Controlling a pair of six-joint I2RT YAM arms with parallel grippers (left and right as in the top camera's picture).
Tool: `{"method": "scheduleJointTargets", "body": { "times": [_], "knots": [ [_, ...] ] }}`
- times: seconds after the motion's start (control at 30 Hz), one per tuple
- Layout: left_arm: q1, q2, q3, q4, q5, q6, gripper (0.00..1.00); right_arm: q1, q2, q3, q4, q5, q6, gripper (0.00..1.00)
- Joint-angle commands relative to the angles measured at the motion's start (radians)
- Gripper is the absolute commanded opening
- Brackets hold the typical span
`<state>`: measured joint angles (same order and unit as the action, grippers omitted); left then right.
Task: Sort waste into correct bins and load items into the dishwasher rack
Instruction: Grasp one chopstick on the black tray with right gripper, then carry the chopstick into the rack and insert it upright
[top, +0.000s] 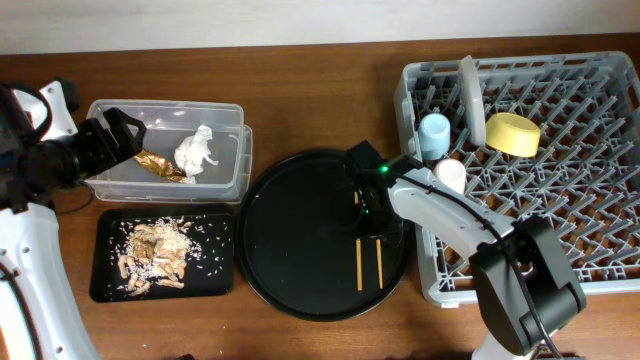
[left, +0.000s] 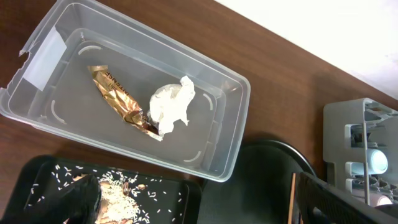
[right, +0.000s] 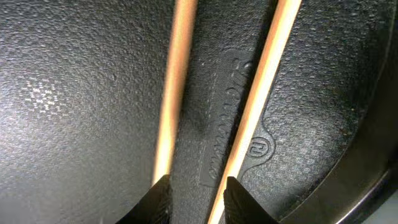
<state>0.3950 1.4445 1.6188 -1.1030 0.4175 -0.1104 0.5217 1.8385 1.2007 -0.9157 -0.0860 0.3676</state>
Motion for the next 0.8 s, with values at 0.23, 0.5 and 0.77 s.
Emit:
{"method": "scheduleJointTargets", "body": {
  "times": [0.23,0.5,0.77],
  "knots": [
    [0.003,-0.003,0.001,0.002,0.001,-0.006,0.99,0.066,0.000,-0.042,0.161,0.035,0.113,0.30],
    [0.003,-0.003,0.001,0.002,0.000,-0.006,0.99,0.148,0.001,-0.047,0.195,0.160,0.174,0.36],
    [0.003,-0.003,0.001,0.002,0.001,-0.006,0.99,0.153,0.001,-0.113,0.285,0.170,0.215,0.23]
  ]
}}
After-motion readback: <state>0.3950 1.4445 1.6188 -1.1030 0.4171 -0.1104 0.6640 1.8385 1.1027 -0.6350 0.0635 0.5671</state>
